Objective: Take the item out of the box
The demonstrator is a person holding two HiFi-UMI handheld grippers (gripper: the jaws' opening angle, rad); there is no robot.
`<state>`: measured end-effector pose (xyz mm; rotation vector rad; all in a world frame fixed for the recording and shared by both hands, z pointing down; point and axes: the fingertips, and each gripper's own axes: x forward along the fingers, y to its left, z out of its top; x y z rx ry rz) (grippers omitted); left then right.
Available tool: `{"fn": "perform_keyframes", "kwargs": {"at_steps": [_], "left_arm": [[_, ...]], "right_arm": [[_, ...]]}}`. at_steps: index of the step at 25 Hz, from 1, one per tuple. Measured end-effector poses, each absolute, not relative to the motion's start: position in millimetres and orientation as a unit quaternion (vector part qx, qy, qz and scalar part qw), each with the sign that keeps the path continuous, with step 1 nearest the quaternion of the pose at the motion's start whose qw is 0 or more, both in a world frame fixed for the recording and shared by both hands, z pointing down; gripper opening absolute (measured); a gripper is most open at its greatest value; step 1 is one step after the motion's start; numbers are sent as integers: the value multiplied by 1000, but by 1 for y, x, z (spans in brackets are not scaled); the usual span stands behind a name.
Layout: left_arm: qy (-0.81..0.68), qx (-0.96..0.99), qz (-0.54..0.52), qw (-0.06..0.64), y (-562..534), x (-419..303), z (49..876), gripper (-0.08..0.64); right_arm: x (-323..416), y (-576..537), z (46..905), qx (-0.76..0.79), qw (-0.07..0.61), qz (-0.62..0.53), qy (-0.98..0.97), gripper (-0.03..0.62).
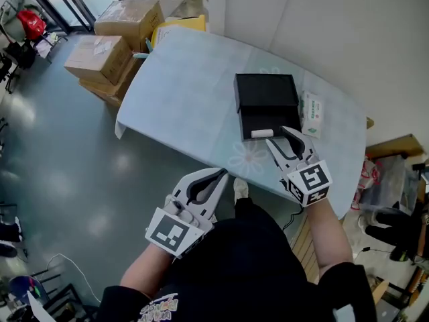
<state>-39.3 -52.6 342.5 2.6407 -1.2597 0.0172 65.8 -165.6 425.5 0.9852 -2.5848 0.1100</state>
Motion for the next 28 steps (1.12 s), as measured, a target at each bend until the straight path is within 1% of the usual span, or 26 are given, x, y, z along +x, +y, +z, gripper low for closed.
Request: {"fn": "perform_keyframes", "kwargs": {"at_steps": [3, 6, 9, 15, 21, 28], "left_arm": [[-438, 891, 8, 118, -59, -36, 349, 8], [-450, 887, 10, 109, -72, -33, 344, 8], [-455, 883, 11, 116, -78, -27, 347, 8], [-464, 875, 15, 140, -87, -22, 364, 8], [-478, 867, 21, 136, -108, -23, 366, 8], [-488, 858, 18, 162, -117, -27, 381, 8]], "right_arm": [[72, -179, 443, 333, 213, 41, -918, 181], [75, -192, 460, 311, 240, 41, -919, 183], [76, -201, 477, 280, 270, 41, -920, 185], [74, -217, 523, 196, 341, 69, -917, 185], [75, -230, 567, 110, 424, 87, -895, 186], [74, -237, 607, 30, 491, 119, -862, 184]]}}
